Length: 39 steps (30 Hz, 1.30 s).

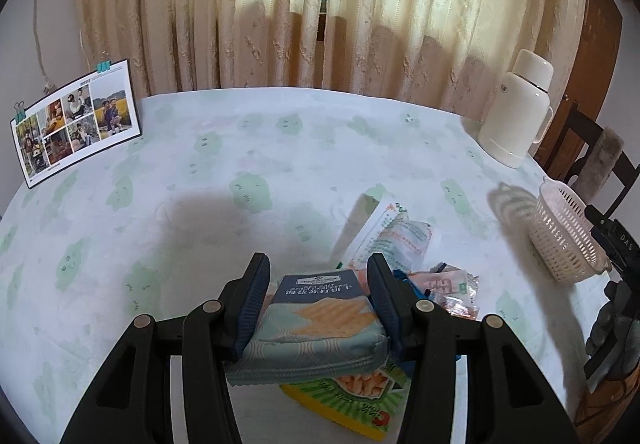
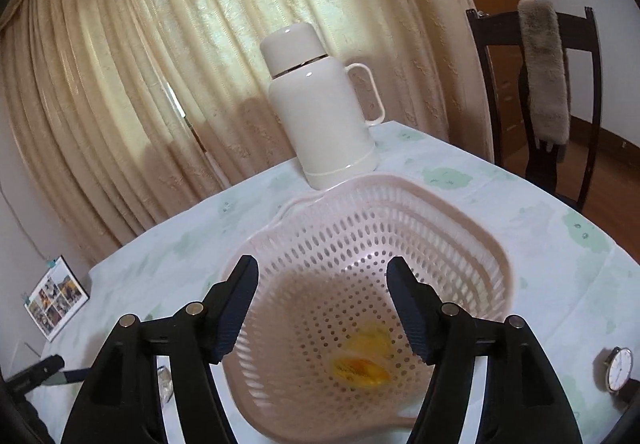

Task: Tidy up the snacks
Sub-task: 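Carry the jelly cup to the pink basket and release it with the right tool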

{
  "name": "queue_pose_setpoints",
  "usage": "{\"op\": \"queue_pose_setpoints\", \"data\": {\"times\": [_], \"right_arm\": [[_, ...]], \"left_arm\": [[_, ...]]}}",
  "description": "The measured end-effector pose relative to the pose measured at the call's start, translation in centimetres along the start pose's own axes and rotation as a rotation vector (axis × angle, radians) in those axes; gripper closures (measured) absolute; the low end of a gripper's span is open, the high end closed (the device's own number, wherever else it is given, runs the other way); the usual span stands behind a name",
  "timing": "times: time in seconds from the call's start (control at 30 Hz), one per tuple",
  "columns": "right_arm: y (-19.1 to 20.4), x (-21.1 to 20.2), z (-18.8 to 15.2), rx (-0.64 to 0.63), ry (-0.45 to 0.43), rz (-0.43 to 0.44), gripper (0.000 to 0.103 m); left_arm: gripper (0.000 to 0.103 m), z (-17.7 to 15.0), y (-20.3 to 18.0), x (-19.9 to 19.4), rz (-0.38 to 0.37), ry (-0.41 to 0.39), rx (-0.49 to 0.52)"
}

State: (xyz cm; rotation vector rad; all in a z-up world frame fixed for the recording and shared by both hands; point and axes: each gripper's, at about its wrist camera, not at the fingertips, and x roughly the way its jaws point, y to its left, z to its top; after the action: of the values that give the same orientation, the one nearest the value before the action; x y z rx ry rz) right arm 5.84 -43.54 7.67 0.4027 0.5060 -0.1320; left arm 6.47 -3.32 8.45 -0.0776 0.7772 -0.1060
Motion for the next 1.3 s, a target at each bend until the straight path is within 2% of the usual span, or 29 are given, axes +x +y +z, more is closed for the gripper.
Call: {"op": "queue_pose_setpoints", "data": {"times": [0.33,0.37,0.4,0.53,0.57,0.63,0.67,0.7,0.8,1.03,1.17,1.3], "right_arm": [[2.3,-0.8,-1.0,-0.132,-0.023,-0.049,0.035],[2.4,-0.8,-1.0,-0.137,-0.02,-0.055,0.035],[2.4,-0.7,-1.0,-0.139,-0.017,-0.06,0.035],[2.1,-0.7,-0.9,-0.133,-0.001,-0.07,0.035],[2.0,-0.8,-0.9,-0.127,0.001,-0.069,0.035],[1.8,-0.8,-0.9,-0.117,0.007,-0.064,0.035],[1.7,-0.8,-0.9,-0.115,0.012,-0.061,0.035],[1.6,-0.8,-1.0,-0.113,0.018,-0.054,0.035],[1.8,-1.0,-1.0,-0.114,0.019,-0.038,0.035],[1.9,-0.8,-1.2,-0.113,0.034,-0.014,0.035],[1.8,-0.8,-1.2,-0.111,0.029,-0.013,0.035],[1.8,-0.8,-1.3,-0.11,0.034,-0.012,0.035]], "left_arm": [[0.058,1.4,-3.7,-1.0,-0.005,-0.028,0.064],[0.075,1.6,-4.2,-1.1,-0.007,-0.032,0.074],[0.084,1.9,-4.9,-1.2,-0.007,-0.028,0.09],[0.084,2.8,-6.9,-1.5,-0.036,-0.031,0.122],[0.076,2.9,-7.2,-1.5,-0.037,-0.027,0.126],[0.05,2.9,-7.7,-1.0,-0.052,0.0,0.122],[0.031,2.8,-7.6,-0.8,-0.058,0.008,0.112],[0.028,2.7,-7.5,-0.6,-0.061,0.012,0.101],[0.028,1.8,-7.0,-0.1,-0.044,0.042,0.101],[0.026,-1.2,-3.5,0.7,0.053,0.098,0.07],[0.026,-3.1,-1.7,1.7,0.083,0.168,0.047],[0.026,-4.9,-1.1,1.6,0.1,0.196,0.065]]}}
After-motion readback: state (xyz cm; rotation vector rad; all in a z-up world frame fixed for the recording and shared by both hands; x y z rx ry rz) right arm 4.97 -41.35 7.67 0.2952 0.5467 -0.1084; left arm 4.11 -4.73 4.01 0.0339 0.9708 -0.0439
